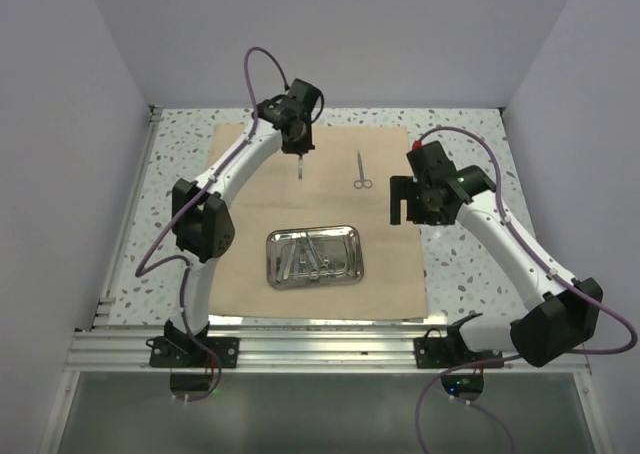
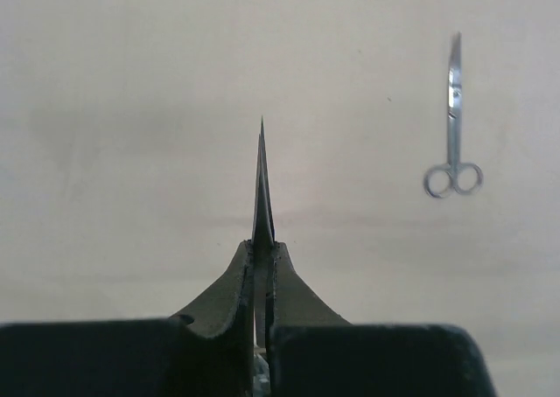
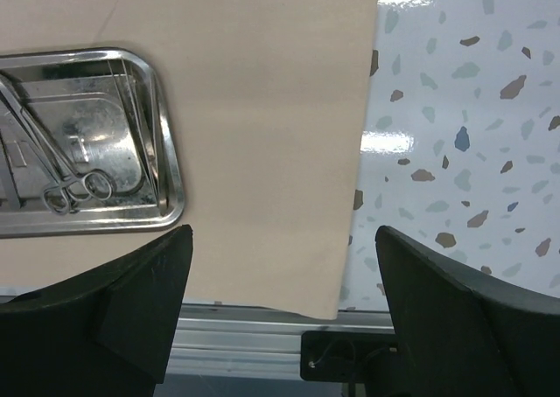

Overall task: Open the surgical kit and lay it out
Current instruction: Place the medical item in the surgical kit.

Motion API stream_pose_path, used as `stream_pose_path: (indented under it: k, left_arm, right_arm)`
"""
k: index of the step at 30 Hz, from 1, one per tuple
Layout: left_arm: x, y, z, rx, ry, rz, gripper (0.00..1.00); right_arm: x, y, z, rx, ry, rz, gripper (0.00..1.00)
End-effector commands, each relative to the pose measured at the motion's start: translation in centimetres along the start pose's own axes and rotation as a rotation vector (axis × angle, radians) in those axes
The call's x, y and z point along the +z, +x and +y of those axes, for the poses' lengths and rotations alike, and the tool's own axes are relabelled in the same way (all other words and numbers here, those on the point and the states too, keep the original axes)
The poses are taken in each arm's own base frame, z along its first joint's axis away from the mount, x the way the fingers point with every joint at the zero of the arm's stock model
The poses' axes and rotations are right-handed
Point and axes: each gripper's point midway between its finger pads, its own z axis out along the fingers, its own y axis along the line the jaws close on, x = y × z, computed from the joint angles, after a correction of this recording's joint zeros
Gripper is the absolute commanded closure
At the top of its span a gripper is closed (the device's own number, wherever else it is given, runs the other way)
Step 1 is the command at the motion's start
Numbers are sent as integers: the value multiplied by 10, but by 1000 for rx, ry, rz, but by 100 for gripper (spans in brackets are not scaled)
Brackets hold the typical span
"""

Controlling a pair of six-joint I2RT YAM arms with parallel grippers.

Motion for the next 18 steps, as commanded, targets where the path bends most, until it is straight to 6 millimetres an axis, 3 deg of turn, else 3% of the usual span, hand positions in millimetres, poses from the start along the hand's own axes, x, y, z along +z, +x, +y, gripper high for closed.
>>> stream_pose_path:
  k: [1, 4, 7, 13, 15, 16, 17, 18]
  left_arm:
    - [36, -30, 22, 73, -12, -61, 100]
    - [63, -42, 30, 43, 39, -74, 100]
    - [80, -50, 20, 15, 112, -91, 100]
    - [111, -34, -8, -33, 257, -56, 100]
    - [122, -29, -11, -43, 265, -40, 88]
    - [124, -27, -13, -46, 277, -31, 75]
    - [123, -28, -14, -50, 277, -32, 49]
    - [121, -30, -13, -54, 275, -36, 40]
  right_arm:
    - [-6, -11, 4, 17, -8, -16, 11]
    - [-2, -10, 5, 17, 0, 0, 12]
    - [5, -8, 5, 16, 10, 22, 12]
    - [14, -7, 8, 21, 16, 50, 13]
    - [14, -8, 9, 22, 15, 50, 14]
    - [14, -8, 9, 24, 15, 48, 14]
    - [14, -7, 9, 24, 14, 50, 13]
    - [15, -6, 9, 25, 14, 50, 13]
